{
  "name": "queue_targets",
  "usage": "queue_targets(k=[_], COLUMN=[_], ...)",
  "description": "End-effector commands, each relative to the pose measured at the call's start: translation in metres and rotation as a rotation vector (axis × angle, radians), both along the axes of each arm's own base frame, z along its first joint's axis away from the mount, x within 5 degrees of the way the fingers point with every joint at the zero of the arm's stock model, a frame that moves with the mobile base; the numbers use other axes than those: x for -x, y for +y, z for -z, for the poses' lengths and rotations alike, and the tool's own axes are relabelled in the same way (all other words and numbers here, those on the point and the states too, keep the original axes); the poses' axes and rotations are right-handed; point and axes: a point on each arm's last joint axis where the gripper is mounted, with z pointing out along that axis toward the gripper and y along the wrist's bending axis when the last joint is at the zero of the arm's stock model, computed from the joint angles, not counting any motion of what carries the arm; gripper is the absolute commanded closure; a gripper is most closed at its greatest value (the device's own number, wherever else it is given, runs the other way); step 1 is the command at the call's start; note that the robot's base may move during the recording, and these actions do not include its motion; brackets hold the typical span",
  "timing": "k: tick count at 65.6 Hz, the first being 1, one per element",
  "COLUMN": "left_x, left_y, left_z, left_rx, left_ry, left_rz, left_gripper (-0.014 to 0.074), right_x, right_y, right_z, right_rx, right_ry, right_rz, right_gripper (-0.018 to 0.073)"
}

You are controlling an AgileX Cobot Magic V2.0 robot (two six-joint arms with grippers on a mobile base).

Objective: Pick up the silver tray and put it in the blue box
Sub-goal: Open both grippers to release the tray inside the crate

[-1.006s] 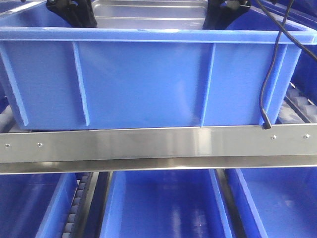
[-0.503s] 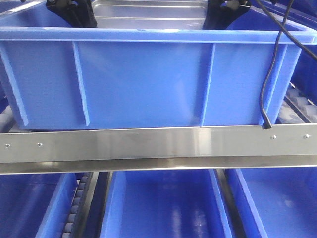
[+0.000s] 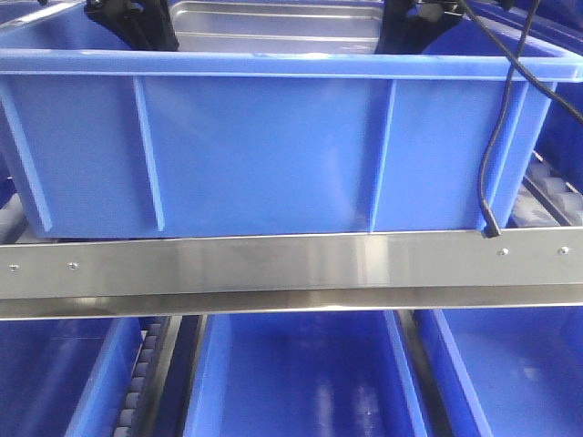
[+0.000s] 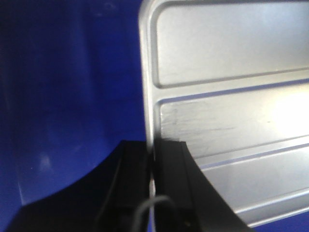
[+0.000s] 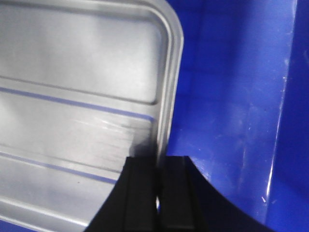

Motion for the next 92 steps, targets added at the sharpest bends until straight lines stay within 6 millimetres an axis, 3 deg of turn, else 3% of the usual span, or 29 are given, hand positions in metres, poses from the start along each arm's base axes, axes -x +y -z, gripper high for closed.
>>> queue_targets(k=[1,20,30,36,46,60,64,69,74,77,82,92], left_x=[0.016,0.015,0.010,0.007,0.001,-0.002,-0.002,-0.001,-0.001,-0.002,-0.003,0.001], left_y=[-0.021,-0.018,-0.011,-0.002,0.017,0.023,0.023,0.023,0.023,0.023,0.023,0.026], left_z=[-0.046,-0.045,-0.046,-0.044,-0.042,-0.043,-0.043,-0.043,-0.043,-0.043,-0.044,-0.057], left_rx=[0.241,0.187,0.165,0.178,0.160,0.167,0.167,0.165,0.165,0.166,0.173,0.188], left_ry=[-0.116,-0.133,-0.166,-0.140,-0.110,-0.130,-0.126,-0.120,-0.120,-0.124,-0.135,-0.169], left_rz=[0.035,0.034,0.014,-0.028,-0.071,-0.088,-0.088,-0.087,-0.087,-0.088,-0.091,-0.093], left_gripper=[0.0602,0.0580,0.0293,0.0224,0.0227,0.0230,0.0288,0.0445,0.0624,0.0593,0.0603,0.0610], right_x=[0.015,0.014,0.013,0.009,0.001,-0.002,-0.002,-0.002,-0.002,-0.002,-0.004,0.003], right_y=[0.021,0.021,0.020,0.011,-0.014,-0.023,-0.022,-0.021,-0.020,-0.020,-0.020,-0.022], right_z=[-0.047,-0.048,-0.050,-0.050,-0.050,-0.051,-0.051,-0.051,-0.051,-0.051,-0.053,-0.067], right_rx=[-0.206,-0.212,-0.215,-0.212,-0.206,-0.208,-0.210,-0.214,-0.214,-0.215,-0.223,-0.243], right_ry=[-0.123,-0.140,-0.159,-0.163,-0.165,-0.182,-0.185,-0.181,-0.180,-0.186,-0.215,-0.252], right_rz=[-0.041,-0.037,-0.030,-0.007,0.051,0.074,0.075,0.071,0.070,0.071,0.079,0.079], right_gripper=[0.0501,0.0499,0.0414,0.0302,0.0141,0.0132,0.0137,0.0225,0.0438,0.0524,0.0490,0.0504])
